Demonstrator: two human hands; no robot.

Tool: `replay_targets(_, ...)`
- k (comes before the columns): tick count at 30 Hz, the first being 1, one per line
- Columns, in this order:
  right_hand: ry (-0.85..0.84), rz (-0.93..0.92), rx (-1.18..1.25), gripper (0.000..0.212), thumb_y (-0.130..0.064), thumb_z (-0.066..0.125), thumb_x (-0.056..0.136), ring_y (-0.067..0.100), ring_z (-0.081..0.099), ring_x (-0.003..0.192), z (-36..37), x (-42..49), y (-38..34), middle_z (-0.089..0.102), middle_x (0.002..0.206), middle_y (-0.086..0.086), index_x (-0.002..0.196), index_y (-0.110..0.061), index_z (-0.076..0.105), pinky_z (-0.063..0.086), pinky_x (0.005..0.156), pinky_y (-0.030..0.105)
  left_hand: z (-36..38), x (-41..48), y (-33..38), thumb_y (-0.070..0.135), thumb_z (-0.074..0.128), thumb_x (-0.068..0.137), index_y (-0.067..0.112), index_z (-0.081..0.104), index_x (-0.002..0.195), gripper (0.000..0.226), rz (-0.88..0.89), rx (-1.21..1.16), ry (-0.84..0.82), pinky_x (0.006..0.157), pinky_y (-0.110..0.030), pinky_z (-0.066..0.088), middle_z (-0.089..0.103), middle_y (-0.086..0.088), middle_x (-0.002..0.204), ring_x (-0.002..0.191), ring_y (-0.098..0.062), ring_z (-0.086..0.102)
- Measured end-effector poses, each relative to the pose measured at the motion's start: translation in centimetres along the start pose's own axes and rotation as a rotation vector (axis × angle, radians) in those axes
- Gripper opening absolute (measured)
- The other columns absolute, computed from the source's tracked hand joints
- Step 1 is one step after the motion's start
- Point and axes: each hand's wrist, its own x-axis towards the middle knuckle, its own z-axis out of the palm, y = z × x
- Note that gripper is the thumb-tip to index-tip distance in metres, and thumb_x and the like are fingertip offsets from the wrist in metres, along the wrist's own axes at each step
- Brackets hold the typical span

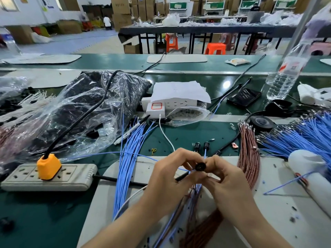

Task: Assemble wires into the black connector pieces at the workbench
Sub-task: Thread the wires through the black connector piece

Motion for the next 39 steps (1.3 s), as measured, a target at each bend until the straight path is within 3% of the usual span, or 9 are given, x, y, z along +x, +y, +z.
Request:
replay_targets(4, -0.008, -0.035, 0.071, 0.026, 0.010, 0.073, 0.072, 0.006, 0.067, 0.080, -0.1, 0.1, 0.2, 0.072, 0.084, 0.000, 0.070, -0.012, 0.059, 0.049, 0.068, 0.012, 0.0, 0.1, 0.0, 0.008, 0.072, 0.079, 0.023, 0.060, 0.096, 0.026, 0.011, -0.032, -0.032, 0.076, -0.024, 0.050, 0.060, 0.010, 0.090, 0.080, -0.011, 0.061)
replay_targets(10, -0.013, -0.050, 0.148, 0.017, 0.015, 0.070, 0.071, 0.009, 0.068, 0.083, -0.3, 0.3, 0.5, 0.073, 0.089, 0.003, 0.072, 0.002, 0.059, 0.049, 0.073, 0.013, -0.1, 0.2, -0.3, 0.007, 0.073, 0.078, 0.010, 0.064, 0.091, 0.016, -0.004, 0.008, -0.055, 0.075, -0.024, 0.050, 0.062, 0.009, 0.087, 0.080, -0.010, 0.061)
replay_targets(21, -0.035, -0.055, 0.110, 0.019, 0.007, 0.073, 0.073, 0.011, 0.067, 0.085, -0.2, 0.2, 0.4, 0.072, 0.088, 0.002, 0.072, -0.007, 0.061, 0.049, 0.072, 0.013, -0.1, 0.0, -0.4, 0.008, 0.072, 0.078, 0.009, 0.064, 0.091, 0.016, 0.033, 0.002, -0.032, 0.075, -0.024, 0.051, 0.061, 0.012, 0.088, 0.081, -0.010, 0.062)
replay_targets(27, -0.024, -0.070, -0.094, 0.028, 0.015, 0.069, 0.075, 0.007, 0.067, 0.082, -0.1, 0.3, 0.2, 0.069, 0.086, -0.006, 0.071, -0.011, 0.059, 0.054, 0.070, 0.017, 0.1, -0.2, -0.7, 0.006, 0.072, 0.077, 0.009, 0.065, 0.091, 0.016, -0.024, -0.078, -0.010, 0.077, -0.035, 0.055, 0.066, 0.008, 0.087, 0.082, -0.015, 0.066)
replay_targets(32, 0.001, -0.042, -0.172, 0.027, 0.010, 0.071, 0.076, 0.004, 0.064, 0.076, 0.0, 0.2, -0.1, 0.066, 0.078, -0.010, 0.068, -0.011, 0.058, 0.053, 0.068, 0.016, 0.2, -0.2, -0.7, 0.004, 0.071, 0.076, 0.019, 0.063, 0.092, 0.023, -0.031, -0.109, 0.014, 0.077, -0.030, 0.054, 0.065, 0.010, 0.087, 0.081, -0.013, 0.066)
replay_targets(35, -0.018, -0.066, -0.333, 0.024, 0.007, 0.071, 0.078, 0.003, 0.062, 0.077, 0.3, 0.2, -1.0, 0.064, 0.078, -0.008, 0.076, -0.015, 0.063, 0.050, 0.066, 0.012, 0.1, 0.0, -0.7, 0.009, 0.069, 0.079, 0.023, 0.062, 0.091, 0.019, -0.073, -0.099, 0.034, 0.074, -0.026, 0.052, 0.066, 0.013, 0.085, 0.080, -0.008, 0.064)
replay_targets(37, -0.066, -0.105, -0.487, 0.031, 0.007, 0.068, 0.080, 0.002, 0.063, 0.082, 0.1, 0.7, -2.0, 0.065, 0.084, -0.009, 0.087, -0.023, 0.064, 0.051, 0.072, 0.014, -0.2, 0.3, -1.0, 0.015, 0.067, 0.082, 0.022, 0.062, 0.092, 0.013, -0.146, -0.124, 0.101, 0.074, -0.027, 0.051, 0.068, 0.011, 0.086, 0.082, -0.009, 0.065)
replay_targets(39, -0.042, -0.163, -0.591, 0.035, 0.010, 0.062, 0.079, 0.003, 0.063, 0.082, 0.0, 2.4, -3.0, 0.067, 0.088, -0.008, 0.097, -0.019, 0.068, 0.050, 0.079, 0.015, -0.6, 0.6, -1.6, 0.014, 0.067, 0.085, 0.021, 0.061, 0.092, 0.011, -0.244, -0.209, 0.184, 0.077, -0.029, 0.052, 0.070, 0.004, 0.088, 0.085, -0.012, 0.066)
